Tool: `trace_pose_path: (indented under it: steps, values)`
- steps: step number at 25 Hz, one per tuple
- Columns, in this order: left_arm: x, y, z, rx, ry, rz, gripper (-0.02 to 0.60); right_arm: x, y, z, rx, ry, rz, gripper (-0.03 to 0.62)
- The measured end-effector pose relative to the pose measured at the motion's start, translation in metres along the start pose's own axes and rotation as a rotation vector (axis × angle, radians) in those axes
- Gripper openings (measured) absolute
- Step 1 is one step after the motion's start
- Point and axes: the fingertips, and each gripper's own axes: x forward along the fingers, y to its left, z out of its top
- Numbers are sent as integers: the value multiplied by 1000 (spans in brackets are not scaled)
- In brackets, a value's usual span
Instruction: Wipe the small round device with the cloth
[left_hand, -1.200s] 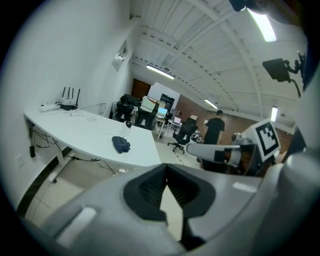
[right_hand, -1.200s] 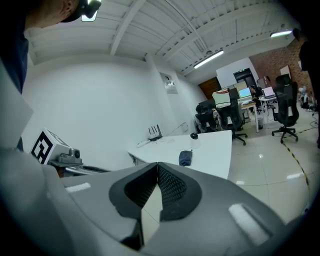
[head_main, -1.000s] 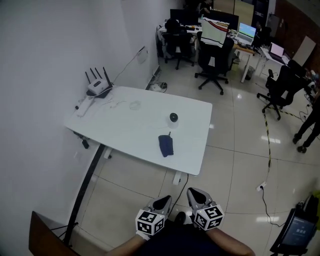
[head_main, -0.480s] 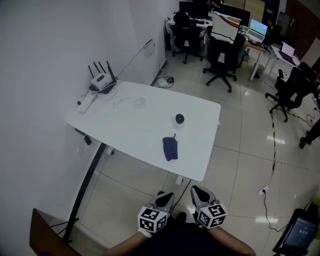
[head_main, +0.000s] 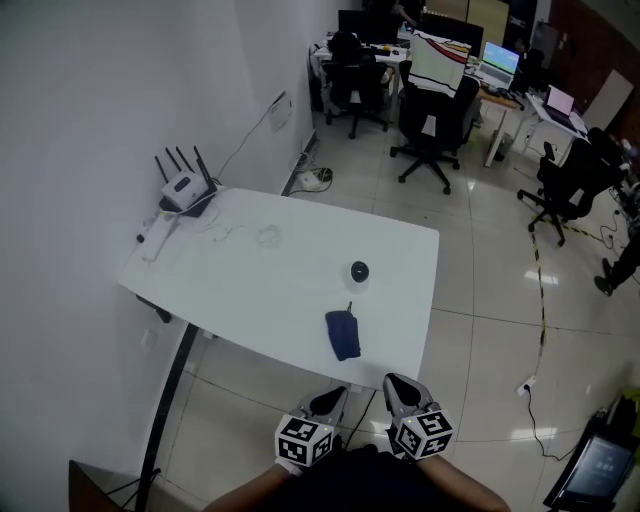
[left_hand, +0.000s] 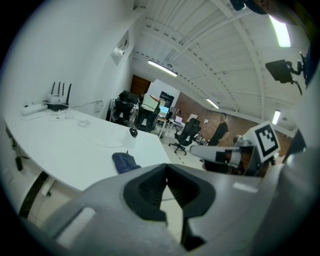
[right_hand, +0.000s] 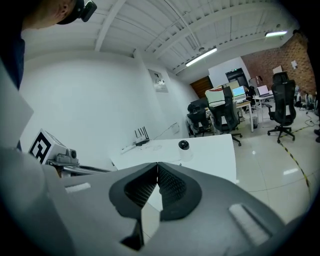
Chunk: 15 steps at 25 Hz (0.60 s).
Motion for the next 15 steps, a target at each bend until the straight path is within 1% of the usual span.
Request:
trace_pose_path:
  steps: [3, 8, 12, 15]
  values:
    - [6, 15, 13, 8, 4, -28, 2, 17, 3, 7, 0, -2, -17, 11]
    - [17, 39, 23, 0, 28, -60, 2, 40, 2, 11, 2, 8, -55, 11]
    - [25, 51, 26, 4, 45, -85, 2, 52, 2, 9, 18, 16, -79, 12]
    - [35, 54, 33, 3, 53, -94, 2, 55, -6, 12, 27, 15, -98, 12]
